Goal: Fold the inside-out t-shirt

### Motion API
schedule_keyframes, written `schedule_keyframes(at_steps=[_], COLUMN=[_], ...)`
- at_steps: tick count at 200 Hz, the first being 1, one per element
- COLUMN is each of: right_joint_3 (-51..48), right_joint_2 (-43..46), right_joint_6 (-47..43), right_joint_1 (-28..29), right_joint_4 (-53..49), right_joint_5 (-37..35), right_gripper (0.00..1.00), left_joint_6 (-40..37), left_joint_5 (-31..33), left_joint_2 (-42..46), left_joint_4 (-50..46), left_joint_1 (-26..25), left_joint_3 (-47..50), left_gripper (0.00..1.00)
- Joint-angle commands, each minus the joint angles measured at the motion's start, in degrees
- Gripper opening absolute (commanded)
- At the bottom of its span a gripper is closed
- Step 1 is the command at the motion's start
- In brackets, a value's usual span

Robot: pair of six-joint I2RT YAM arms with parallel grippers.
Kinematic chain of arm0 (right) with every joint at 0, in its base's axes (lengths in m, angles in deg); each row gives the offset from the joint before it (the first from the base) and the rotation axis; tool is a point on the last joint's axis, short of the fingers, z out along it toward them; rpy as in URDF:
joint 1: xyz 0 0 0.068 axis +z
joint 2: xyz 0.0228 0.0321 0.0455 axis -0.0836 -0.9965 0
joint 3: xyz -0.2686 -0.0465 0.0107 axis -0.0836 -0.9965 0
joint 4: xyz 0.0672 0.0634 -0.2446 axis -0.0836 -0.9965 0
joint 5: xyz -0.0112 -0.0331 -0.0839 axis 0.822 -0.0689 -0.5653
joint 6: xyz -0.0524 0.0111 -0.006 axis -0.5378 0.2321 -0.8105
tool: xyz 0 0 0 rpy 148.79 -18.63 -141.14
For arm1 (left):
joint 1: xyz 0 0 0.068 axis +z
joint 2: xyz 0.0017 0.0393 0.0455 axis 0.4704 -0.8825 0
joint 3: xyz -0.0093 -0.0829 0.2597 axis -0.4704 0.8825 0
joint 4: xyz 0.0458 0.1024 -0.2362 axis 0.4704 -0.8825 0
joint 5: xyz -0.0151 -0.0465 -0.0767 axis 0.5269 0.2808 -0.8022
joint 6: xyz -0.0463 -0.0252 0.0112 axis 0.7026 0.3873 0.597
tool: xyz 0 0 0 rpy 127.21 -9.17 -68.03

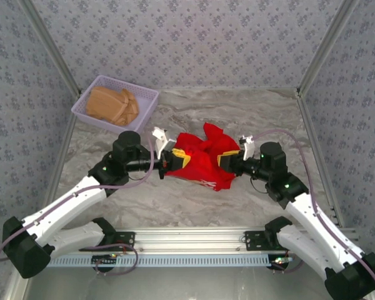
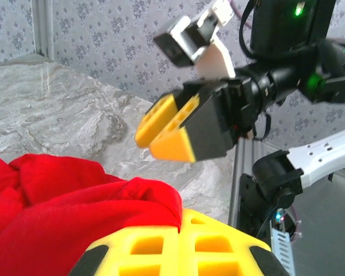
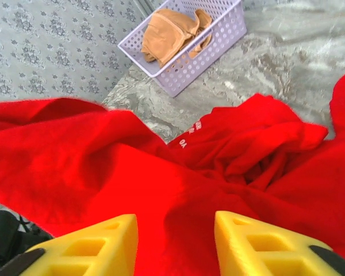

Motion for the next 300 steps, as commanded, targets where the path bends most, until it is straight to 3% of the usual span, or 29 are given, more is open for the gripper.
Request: schedule_keyframes(at_steps=[1,24,61,97,119,134,147,166,179,209,249,277,300], right_joint_3=[3.7,5.7,15.4,19.5,17.6,15.1,13.7,12.5,11.6,14.8,27.5,26.2,13.3], right_joint_2=[1.0,-4.6,-19.7,-32.9,-37.2,-37.9,-38.3,-38.5,-37.1,-30.8,-28.3,-22.5,-14.8], right_joint_6=[-5.0,-1.1,3.4,9.7,14.8,20.4,23.7,29.7,34.8,31.0,16.9,8.0,5.9], right_joint_1=[0.5,0.6,1.5,3.7,5.6,6.7,7.5,7.7,4.9,-3.4,-6.4,-5.7,-4.3], right_joint_4=[-1.9,1.9,-2.6,0.5,6.4,11.5,15.4,21.9,28.5,28.2,21.3,19.5,12.4], right_joint_5=[-0.8,0.2,1.1,12.3,19.5,22.6,24.4,28.2,28.8,22.4,12.9,7.6,-0.1], right_gripper=[0.48,0.53,0.69,0.82,0.83,0.80,0.70,0.29,0.00,0.00,0.00,0.00,0.00], left_joint_6=[-7.4,-11.3,-12.8,-13.5,-13.2,-12.7,-12.2,-11.0,-9.8,-5.7,-0.4,-1.1,0.0], left_joint_5=[-1.6,-1.9,-5.3,-5.0,-2.8,-0.2,1.4,4.0,7.4,14.5,23.5,21.6,15.6], left_joint_2=[3.1,4.2,2.5,1.4,1.7,2.2,2.7,3.8,4.6,4.3,-2.4,-7.8,-10.9], left_joint_4=[0.4,-1.0,-4.0,-6.0,-6.4,-6.2,-5.5,-4.0,-3.1,-0.8,-1.4,-5.6,-3.7], left_joint_1=[0.3,0.3,0.2,0.1,0.1,0.2,0.1,0.2,0.3,1.6,5.4,5.7,4.9], left_joint_3=[2.0,3.1,1.5,0.4,0.4,1.0,1.5,2.5,3.0,3.3,-5.1,-10.6,-3.1], left_gripper=[0.00,0.00,0.00,0.00,0.00,0.00,0.00,0.00,0.00,0.00,0.00,0.00,0.00])
